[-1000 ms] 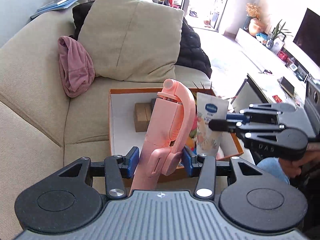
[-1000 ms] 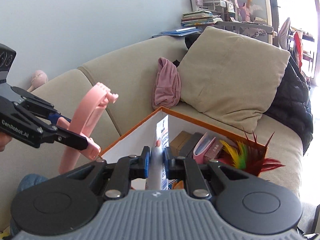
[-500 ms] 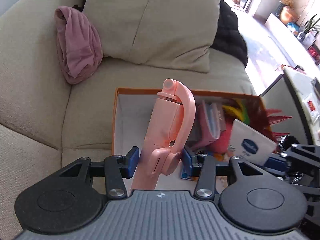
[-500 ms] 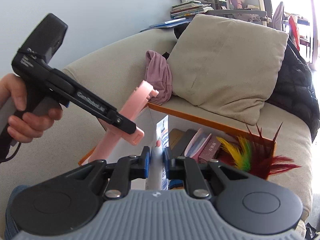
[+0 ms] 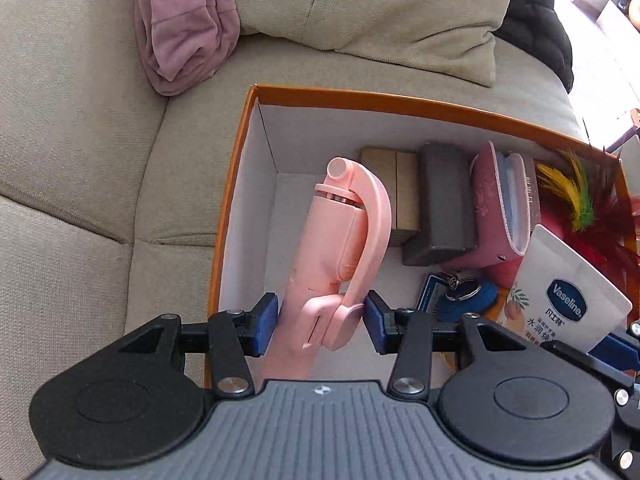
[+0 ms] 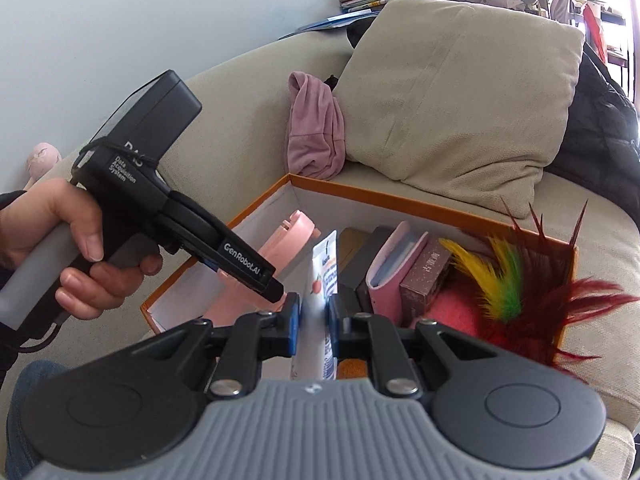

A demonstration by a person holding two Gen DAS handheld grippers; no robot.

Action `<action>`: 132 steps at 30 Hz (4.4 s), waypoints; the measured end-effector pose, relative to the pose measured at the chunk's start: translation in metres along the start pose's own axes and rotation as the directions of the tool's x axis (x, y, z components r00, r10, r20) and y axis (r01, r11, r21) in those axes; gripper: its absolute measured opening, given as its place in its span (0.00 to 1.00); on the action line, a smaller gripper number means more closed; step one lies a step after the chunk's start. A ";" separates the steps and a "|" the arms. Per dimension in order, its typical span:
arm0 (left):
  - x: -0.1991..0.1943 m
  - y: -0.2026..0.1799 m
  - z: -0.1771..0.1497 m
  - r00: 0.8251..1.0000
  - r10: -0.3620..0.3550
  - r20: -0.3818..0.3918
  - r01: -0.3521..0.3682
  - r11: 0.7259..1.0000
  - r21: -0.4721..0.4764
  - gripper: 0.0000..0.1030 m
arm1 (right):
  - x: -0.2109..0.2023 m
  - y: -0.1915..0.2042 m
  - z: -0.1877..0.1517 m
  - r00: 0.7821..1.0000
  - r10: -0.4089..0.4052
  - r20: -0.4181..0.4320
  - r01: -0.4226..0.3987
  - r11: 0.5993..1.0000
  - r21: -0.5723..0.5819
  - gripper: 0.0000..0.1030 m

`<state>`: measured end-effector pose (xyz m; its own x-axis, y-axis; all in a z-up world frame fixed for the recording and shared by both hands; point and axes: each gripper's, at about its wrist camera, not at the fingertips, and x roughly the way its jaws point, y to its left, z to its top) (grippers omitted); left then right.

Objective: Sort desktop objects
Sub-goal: 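Lift the selfie stick with left gripper while right gripper lifts the Vaseline tube over the box, then lower the selfie stick into the orange box and open the left gripper, then lower the Vaseline tube into the orange box with the right gripper, then open the right gripper and stand the Vaseline tube upright in the box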

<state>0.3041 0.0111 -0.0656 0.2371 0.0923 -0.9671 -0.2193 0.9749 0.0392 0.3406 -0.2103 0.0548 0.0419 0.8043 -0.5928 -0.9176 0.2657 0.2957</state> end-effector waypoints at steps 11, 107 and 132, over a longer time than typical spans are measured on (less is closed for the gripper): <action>0.008 -0.009 0.003 0.992 0.124 -0.011 -0.124 0.992 0.033 0.34 | 0.002 0.000 -0.001 1.000 0.013 -0.006 -0.013 1.000 0.007 0.15; -0.052 0.112 -0.104 0.911 -0.187 0.368 0.263 0.950 -0.168 0.48 | 0.174 0.049 0.026 0.777 -0.258 -0.574 0.155 0.963 -0.222 0.48; -0.066 0.110 -0.113 0.921 -0.149 0.360 0.224 0.958 -0.177 0.48 | 0.095 0.046 0.049 0.941 -0.244 -0.233 0.182 0.948 -0.261 0.12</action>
<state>0.1578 0.0891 -0.0256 0.5920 0.0130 -0.8058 -0.3243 0.9192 -0.2234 0.3212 -0.0956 0.0485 0.1715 0.5686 -0.8045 -0.9655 0.2594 -0.0225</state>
